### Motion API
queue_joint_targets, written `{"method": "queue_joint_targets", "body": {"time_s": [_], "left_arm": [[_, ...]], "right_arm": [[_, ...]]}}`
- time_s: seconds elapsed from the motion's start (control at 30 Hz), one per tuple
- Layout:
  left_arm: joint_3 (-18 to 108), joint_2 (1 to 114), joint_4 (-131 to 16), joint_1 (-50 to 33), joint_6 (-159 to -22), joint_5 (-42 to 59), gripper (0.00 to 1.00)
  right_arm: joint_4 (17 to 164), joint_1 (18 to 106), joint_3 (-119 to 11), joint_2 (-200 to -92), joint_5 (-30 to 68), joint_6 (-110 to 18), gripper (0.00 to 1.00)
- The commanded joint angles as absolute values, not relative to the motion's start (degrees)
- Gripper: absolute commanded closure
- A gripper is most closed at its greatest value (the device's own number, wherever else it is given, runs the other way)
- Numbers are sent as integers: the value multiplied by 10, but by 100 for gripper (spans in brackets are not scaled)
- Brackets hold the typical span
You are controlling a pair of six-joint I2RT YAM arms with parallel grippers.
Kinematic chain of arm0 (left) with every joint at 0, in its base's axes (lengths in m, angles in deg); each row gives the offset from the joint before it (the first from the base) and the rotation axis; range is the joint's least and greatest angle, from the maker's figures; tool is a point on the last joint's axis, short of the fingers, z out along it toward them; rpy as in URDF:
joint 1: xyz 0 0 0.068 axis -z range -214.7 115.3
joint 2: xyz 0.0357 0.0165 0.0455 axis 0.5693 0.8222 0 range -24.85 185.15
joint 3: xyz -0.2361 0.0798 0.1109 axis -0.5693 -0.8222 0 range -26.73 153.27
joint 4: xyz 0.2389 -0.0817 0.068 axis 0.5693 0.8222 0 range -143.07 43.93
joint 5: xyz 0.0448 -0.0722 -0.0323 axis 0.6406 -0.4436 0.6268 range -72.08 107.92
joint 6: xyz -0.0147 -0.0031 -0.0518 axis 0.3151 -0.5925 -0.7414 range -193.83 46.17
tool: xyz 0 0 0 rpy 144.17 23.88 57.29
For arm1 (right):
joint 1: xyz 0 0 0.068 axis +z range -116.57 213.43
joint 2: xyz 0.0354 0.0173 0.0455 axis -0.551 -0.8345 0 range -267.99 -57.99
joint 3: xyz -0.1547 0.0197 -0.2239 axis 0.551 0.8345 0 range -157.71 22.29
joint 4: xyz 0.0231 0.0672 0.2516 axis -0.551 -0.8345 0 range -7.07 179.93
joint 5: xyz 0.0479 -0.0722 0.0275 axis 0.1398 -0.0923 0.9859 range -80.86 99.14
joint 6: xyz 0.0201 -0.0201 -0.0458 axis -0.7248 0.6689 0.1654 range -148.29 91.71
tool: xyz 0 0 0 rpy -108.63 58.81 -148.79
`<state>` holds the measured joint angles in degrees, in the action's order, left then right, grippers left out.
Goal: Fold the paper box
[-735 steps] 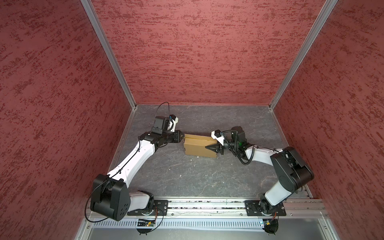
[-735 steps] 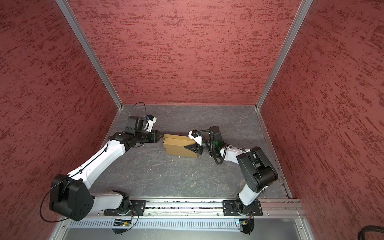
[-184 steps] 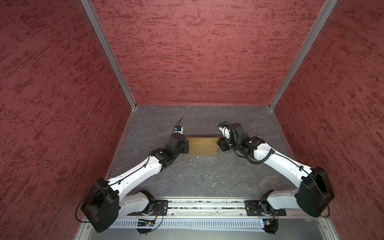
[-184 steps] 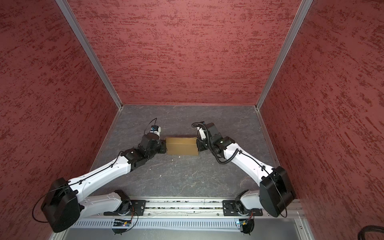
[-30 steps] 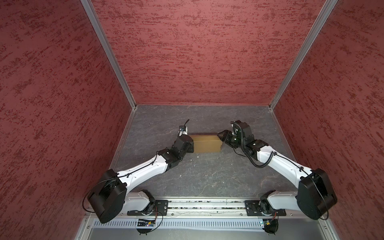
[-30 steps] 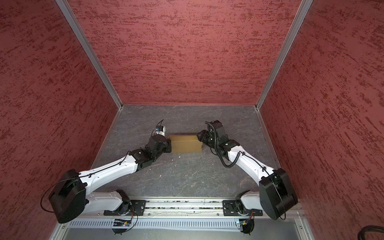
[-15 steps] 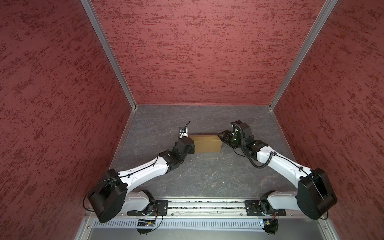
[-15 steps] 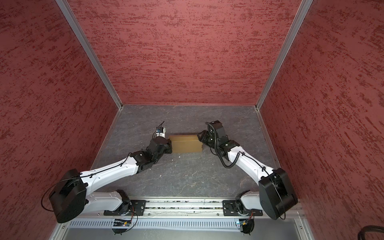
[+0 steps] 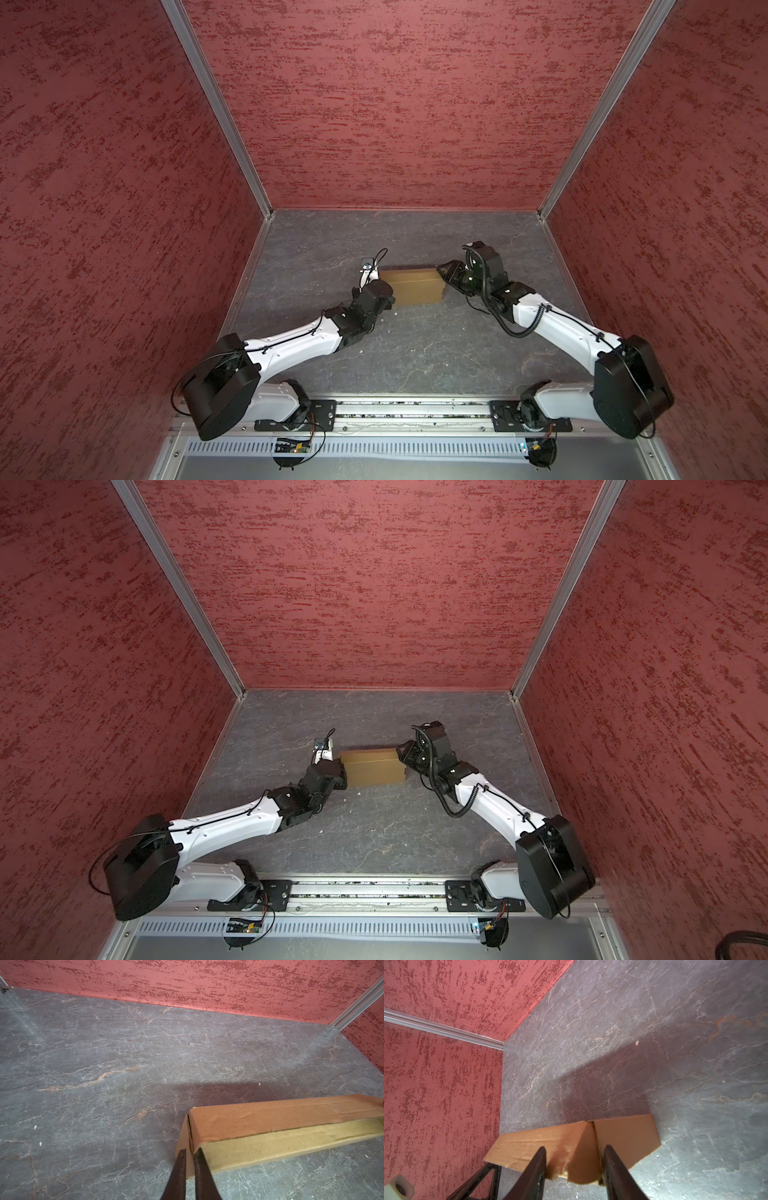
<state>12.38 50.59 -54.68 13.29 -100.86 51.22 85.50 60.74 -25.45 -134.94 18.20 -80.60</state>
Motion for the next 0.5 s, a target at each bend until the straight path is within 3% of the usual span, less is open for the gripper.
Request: {"method": "queue_joint_targets", "body": {"time_s": [0.0,0.47], "left_arm": [[89,535,-459,147,-1016,473,87],[77,548,-460,160,-1032,498,84]], "right_arm": [[864,613,-240,-1358,175,-823,59],[878,615,-221,-1360,165,-824,60]]}}
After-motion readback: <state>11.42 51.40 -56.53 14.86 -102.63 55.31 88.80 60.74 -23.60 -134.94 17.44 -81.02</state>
